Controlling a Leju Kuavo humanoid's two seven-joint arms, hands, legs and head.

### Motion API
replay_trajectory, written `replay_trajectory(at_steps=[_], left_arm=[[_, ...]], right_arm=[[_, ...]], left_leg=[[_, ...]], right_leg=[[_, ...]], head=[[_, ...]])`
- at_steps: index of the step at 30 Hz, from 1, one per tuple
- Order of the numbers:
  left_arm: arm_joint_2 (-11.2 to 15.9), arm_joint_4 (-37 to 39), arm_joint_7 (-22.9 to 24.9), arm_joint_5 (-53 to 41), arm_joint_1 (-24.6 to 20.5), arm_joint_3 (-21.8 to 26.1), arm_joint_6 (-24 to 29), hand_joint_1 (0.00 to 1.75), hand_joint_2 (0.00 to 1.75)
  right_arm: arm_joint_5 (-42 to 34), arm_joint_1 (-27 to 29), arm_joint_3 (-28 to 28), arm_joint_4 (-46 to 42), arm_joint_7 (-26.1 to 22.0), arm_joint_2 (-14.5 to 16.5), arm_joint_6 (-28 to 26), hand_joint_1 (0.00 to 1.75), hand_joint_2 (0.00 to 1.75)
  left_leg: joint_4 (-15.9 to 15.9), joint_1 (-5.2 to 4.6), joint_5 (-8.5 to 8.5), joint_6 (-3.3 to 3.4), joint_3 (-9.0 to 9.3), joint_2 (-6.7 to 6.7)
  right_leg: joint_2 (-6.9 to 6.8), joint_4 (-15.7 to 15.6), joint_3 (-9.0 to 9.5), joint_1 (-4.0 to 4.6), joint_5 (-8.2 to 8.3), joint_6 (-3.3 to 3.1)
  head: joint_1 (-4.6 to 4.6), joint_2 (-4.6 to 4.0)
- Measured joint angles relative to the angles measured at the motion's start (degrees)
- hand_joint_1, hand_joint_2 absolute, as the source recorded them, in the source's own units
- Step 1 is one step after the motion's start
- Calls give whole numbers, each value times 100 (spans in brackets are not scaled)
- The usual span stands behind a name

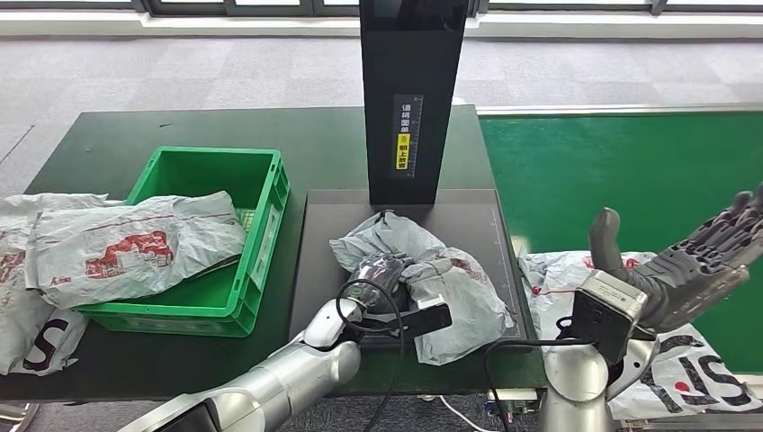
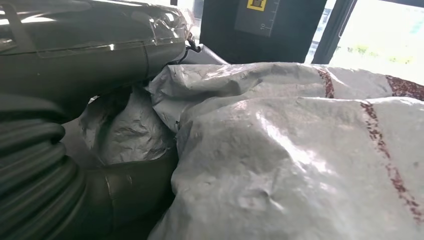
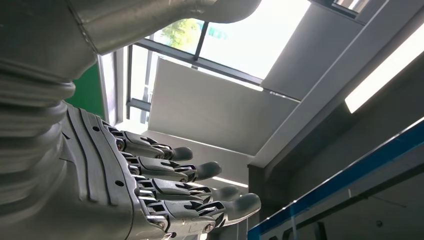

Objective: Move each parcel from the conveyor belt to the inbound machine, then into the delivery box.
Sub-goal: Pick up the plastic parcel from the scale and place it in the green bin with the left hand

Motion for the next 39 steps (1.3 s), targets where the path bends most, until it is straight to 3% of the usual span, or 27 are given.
replay_trajectory(at_steps=[4, 7, 11, 15, 19, 26, 34, 39], left_arm=[[4, -10, -22, -87, 0, 63, 122, 175, 175], [45, -240, -56, -853, 34, 379, 313, 175, 175], [87, -860, -311, -2602, 155, 1660, 383, 175, 175], [87, -1383, -388, -3555, 309, 2852, 392, 175, 175], [87, -1690, -387, -3736, 418, 3570, 392, 175, 175], [76, -2066, -396, -4184, 580, 4290, 392, 175, 175], [76, -2844, -831, -4320, 815, 5385, 392, 175, 175], [77, -2979, -880, -4299, 857, 5552, 392, 175, 175]], right_arm=[[-8, 0, -3, -1, -9, 0, 0, 0, 175], [-36, 6, -35, -7, -34, -1, 0, 0, 175], [-93, 21, -130, -9, -103, -2, -1, 0, 175], [-101, 29, -196, -9, -107, -2, -2, 0, 175], [-97, 30, -203, -9, -94, -4, -2, 0, 175], [-68, 31, -208, -11, -45, -4, -2, 0, 175], [-72, 53, -311, -21, -92, -4, -2, 0, 175], [-72, 56, -331, -28, -98, -4, -2, 0, 175]], left_leg=[[0, 0, 0, 0, -9, -1], [0, 0, 0, 0, -15, -1], [0, 0, -1, 0, -16, 4], [0, 0, -1, -1, -16, 8], [0, 1, 0, -1, -17, 6], [0, 0, 0, -1, -19, 6], [0, 1, 0, -2, -20, 6], [0, 2, 0, -2, -20, 6]], right_leg=[[0, 0, -9, 0, 0, 0], [-1, -1, -15, 0, 0, 0], [3, 0, -18, 0, 0, 0], [6, 0, -21, 1, 0, 0], [5, 2, -20, 1, 0, 0], [6, 2, -21, 0, 0, 0], [6, 3, -24, 2, -1, -1], [6, 3, -24, 2, -1, -1]], head=[[0, 0], [0, 0], [1, 0], [0, 0], [0, 0], [0, 0], [0, 0], [0, 0]])
